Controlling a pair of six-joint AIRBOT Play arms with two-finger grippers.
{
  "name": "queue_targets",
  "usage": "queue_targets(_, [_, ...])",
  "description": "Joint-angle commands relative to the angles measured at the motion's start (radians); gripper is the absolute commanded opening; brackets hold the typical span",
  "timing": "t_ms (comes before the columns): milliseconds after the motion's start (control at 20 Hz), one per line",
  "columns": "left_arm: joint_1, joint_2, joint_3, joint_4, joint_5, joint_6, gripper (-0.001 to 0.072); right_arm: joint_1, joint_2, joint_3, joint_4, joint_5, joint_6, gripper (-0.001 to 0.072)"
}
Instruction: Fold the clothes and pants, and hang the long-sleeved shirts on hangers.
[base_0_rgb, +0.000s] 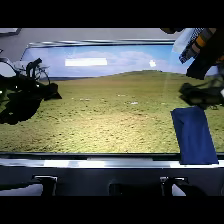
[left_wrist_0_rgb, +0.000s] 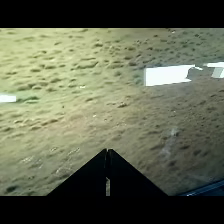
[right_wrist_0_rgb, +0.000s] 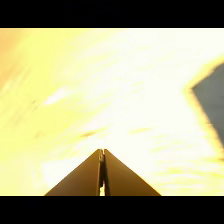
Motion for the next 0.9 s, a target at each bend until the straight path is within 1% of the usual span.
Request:
queue_targets(0, [0.0,0.118,-0.171,0.095,0.079,0.018,0.0023,0.291,-0.042,0.016,-0.059,-0.024,-0.035,0.003])
queue_targets(100, [0.0,0.164,-0.211,0.126,0.079,0.018,0.0023,0.383,-0.051,0.016,-0.1,-0.042,-0.021,0.003])
queue_targets(200, [0.0,0.183,-0.215,0.158,0.054,0.017,0.0024,0.422,-0.05,0.016,-0.112,-0.064,-0.021,0.003])
queue_targets(400, [0.0,0.177,-0.215,0.161,0.054,0.017,0.0024,0.419,-0.05,0.016,-0.108,-0.041,-0.021,0.0033])
queue_targets(850, [0.0,0.176,-0.215,0.161,0.054,0.017,0.0024,0.419,-0.05,0.016,-0.108,-0.041,-0.021,0.0033])
